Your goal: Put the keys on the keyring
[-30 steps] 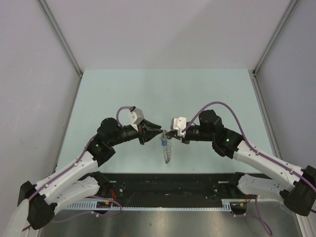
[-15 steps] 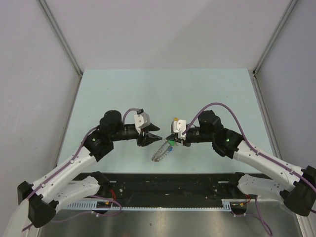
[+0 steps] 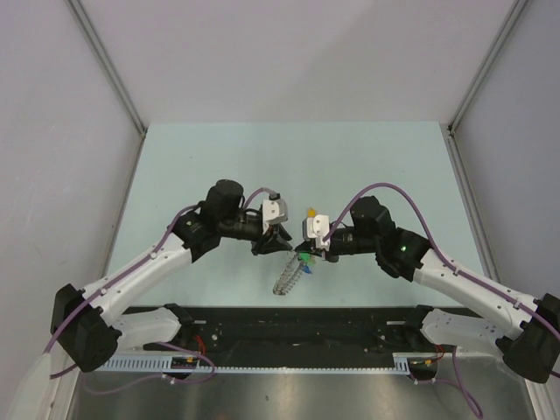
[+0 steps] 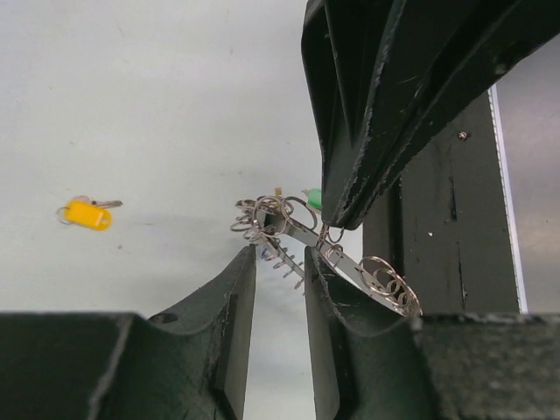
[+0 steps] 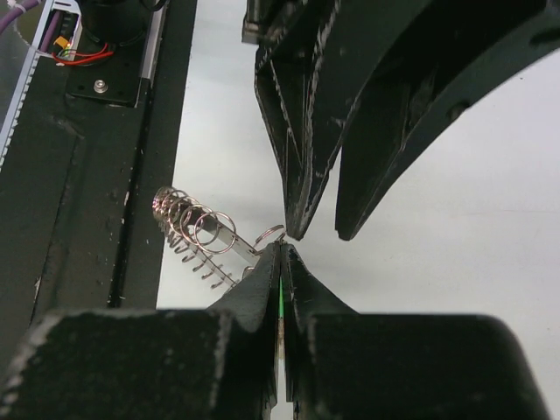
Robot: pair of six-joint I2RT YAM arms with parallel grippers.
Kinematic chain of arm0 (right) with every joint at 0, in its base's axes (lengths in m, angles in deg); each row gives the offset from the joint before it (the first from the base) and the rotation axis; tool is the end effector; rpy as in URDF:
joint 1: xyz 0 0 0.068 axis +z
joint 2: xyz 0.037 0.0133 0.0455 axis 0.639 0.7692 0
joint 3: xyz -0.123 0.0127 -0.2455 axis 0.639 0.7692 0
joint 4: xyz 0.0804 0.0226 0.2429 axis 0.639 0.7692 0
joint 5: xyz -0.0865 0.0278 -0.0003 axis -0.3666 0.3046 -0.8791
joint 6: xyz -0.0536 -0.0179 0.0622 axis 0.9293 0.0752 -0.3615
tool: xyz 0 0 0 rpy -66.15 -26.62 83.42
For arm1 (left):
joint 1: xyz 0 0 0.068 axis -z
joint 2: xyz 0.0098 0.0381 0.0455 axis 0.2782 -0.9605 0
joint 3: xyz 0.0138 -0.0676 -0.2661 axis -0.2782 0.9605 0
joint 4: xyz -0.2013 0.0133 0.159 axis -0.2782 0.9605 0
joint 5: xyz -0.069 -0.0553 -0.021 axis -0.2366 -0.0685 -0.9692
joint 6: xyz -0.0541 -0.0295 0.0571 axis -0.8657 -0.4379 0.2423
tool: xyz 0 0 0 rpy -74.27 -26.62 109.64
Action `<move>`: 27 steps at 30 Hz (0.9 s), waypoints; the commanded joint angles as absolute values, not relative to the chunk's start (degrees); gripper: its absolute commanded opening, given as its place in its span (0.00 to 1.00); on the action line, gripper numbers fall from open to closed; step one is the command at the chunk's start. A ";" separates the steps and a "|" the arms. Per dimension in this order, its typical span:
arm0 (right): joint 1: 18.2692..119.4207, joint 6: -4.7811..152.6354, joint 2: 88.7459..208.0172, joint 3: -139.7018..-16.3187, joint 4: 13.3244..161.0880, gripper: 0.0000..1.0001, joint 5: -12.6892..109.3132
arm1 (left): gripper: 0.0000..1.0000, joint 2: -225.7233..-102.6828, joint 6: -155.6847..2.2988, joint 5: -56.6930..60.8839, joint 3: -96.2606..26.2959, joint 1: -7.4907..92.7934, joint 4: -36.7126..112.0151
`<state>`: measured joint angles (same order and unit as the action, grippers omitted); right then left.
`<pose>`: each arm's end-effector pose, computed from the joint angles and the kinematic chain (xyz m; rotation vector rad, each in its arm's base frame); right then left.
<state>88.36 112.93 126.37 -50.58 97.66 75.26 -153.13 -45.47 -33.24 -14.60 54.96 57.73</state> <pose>0.1373 0.2191 0.3052 -1.5513 1.1990 0.7767 0.1721 -0.2036 0.2952 1.4021 1.5520 -0.9981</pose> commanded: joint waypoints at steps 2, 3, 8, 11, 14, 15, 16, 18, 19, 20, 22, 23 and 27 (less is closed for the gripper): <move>88.59 113.70 125.57 -53.00 95.22 0.00 76.62 | 0.33 -154.71 -43.84 -37.11 -16.26 54.65 58.39; 88.59 113.79 125.57 -53.00 95.22 0.00 76.62 | 0.33 -154.80 -44.02 -36.76 -15.99 54.74 58.13; 88.67 113.53 125.75 -53.00 94.96 0.00 76.53 | 0.36 -154.89 -44.37 -35.44 -15.20 54.65 57.51; 88.59 113.44 125.75 -52.91 94.96 0.00 76.18 | 0.38 -154.80 -43.93 -37.44 -14.93 54.74 58.04; 88.67 113.26 125.92 -53.00 94.70 0.00 75.83 | 0.44 -154.71 -43.93 -38.86 -14.67 54.91 58.21; 88.67 113.17 126.01 -53.00 94.70 0.00 75.65 | 0.47 -154.63 -43.84 -39.82 -14.58 54.91 58.39; 88.50 113.00 126.10 -53.00 94.70 0.00 75.65 | 0.48 -154.63 -43.76 -40.18 -14.49 55.09 58.47; 88.50 112.91 126.36 -53.00 94.43 0.00 75.48 | 0.52 -154.45 -43.93 -40.44 -14.23 55.17 58.48; 88.50 112.82 126.45 -53.00 94.35 0.00 75.39 | 0.53 -154.36 -43.93 -40.36 -14.06 55.26 58.56; 88.41 112.82 126.54 -53.00 94.26 0.00 75.39 | 0.54 -154.28 -43.93 -40.36 -13.97 55.26 58.56; 88.32 112.65 126.54 -53.00 94.17 0.00 75.21 | 0.55 -154.19 -43.93 -40.18 -13.97 55.35 58.74; 88.32 112.65 126.54 -52.91 94.26 0.00 75.21 | 0.56 -154.19 -43.93 -40.27 -13.97 55.26 58.83; 88.23 112.73 126.36 -53.00 94.35 0.00 75.12 | 0.55 -153.66 -44.11 -39.74 -14.14 55.26 59.70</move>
